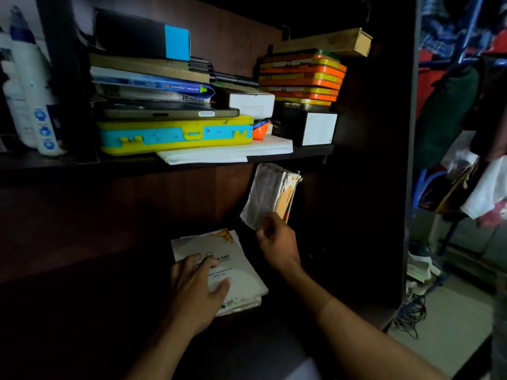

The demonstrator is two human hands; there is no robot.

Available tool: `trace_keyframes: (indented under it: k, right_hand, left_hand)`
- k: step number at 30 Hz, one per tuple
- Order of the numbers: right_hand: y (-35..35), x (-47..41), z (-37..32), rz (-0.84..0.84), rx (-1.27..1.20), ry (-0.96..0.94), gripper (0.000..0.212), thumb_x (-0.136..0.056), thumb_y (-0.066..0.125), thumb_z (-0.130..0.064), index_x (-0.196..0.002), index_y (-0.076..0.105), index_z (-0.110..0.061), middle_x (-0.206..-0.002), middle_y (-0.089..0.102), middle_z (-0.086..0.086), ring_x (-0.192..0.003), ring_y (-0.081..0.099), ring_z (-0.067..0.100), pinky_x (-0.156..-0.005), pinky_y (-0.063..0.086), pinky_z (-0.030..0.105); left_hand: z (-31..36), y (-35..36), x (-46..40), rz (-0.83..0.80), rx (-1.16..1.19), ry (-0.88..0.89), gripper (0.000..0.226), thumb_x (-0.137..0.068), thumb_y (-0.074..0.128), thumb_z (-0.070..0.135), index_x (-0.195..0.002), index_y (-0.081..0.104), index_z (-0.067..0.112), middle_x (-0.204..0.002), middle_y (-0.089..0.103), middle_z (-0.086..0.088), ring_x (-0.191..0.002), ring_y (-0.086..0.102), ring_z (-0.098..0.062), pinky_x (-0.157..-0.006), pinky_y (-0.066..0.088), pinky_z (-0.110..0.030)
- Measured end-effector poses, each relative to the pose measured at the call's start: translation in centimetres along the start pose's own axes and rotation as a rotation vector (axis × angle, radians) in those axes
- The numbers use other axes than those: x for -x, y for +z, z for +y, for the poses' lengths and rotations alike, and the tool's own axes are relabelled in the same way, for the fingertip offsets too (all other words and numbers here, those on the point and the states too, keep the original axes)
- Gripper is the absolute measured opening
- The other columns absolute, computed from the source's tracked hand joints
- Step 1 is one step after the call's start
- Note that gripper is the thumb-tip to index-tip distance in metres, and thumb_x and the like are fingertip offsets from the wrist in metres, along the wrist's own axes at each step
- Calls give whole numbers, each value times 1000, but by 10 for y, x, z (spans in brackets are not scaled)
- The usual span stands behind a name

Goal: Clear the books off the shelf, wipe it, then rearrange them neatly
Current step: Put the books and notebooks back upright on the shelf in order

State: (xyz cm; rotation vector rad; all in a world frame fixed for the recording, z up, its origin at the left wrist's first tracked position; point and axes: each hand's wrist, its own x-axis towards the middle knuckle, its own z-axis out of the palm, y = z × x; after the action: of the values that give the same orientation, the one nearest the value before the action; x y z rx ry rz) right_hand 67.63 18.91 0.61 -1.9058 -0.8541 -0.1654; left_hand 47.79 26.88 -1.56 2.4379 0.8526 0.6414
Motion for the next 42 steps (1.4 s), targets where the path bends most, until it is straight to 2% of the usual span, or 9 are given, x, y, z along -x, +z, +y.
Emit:
trace_keyframes:
  k: [4,8,12,20,26,28,31,36,42]
  right_hand:
    - [3,-1,-2,-94,-38,27,53,-94,65,-14,-144,49,-19,-125,65,0,-112,62,13,-93,47,19]
    - [4,-2,-1,-117,-46,5,47,-91,68,-20,-135,53,-19,-125,64,3,-111,62,14,-98,52,28]
    - [2,-4,6,75,20,13,28,-90,66,-23,-116,57,-23,-114,55,-2,-104,57,16,-96,53,40]
    - [3,-4,4,13,30,39,48,-91,68,-29,-135,51,-21,-135,41,-1,-125,49,19,-111,45,38]
    - [-41,58,-8,-27,-37,6,30,-91,67,-19,-120,60,-21,-120,51,-3,-108,56,10,-102,50,35]
    - [-82,91,-18,-17,-22,-12,26,-89,69,-15,-113,63,-22,-113,57,-1,-99,57,0,-94,51,27]
    - [-143,127,-36,-26,9,-49,24,-87,72,-10,-106,64,-23,-104,64,-2,-96,60,-3,-87,48,19]
    - [-324,246,-62,-58,170,-24,26,-82,67,-30,-106,65,-21,-100,64,-1,-94,61,9,-87,49,23]
    - [-523,355,-70,30,492,71,29,-89,72,-32,-112,62,-18,-101,60,-8,-87,53,1,-78,40,12]
  left_hand:
    - [-1,-1,1,-12,8,-7,48,-93,53,59,-135,51,35,-150,33,7,-139,19,-18,-116,23,-31]
    - [-1,-1,1,-8,16,-4,43,-94,59,53,-133,52,34,-150,34,7,-139,18,-17,-115,23,-30]
    - [-2,0,0,3,20,1,42,-94,62,50,-131,55,33,-148,37,6,-137,19,-18,-116,24,-31]
    - [-5,3,-2,-7,28,2,49,-89,65,56,-132,55,34,-147,38,5,-138,24,-21,-115,28,-34]
    - [9,-17,10,194,96,47,59,-83,54,58,-131,61,23,-136,58,-1,-126,49,-28,-110,37,-59]
    - [35,-28,30,248,167,135,50,-87,51,52,-124,65,21,-126,64,1,-120,56,-27,-106,43,-51]
    - [92,-27,54,95,322,202,35,-89,56,46,-117,65,27,-117,68,11,-112,63,-13,-99,48,-32]
    - [261,6,171,-312,354,498,30,-83,61,40,-111,63,30,-105,72,13,-98,70,-10,-84,56,-37]
    - [392,38,271,-542,399,705,32,-93,65,39,-124,64,30,-100,70,15,-84,68,-1,-85,57,-34]
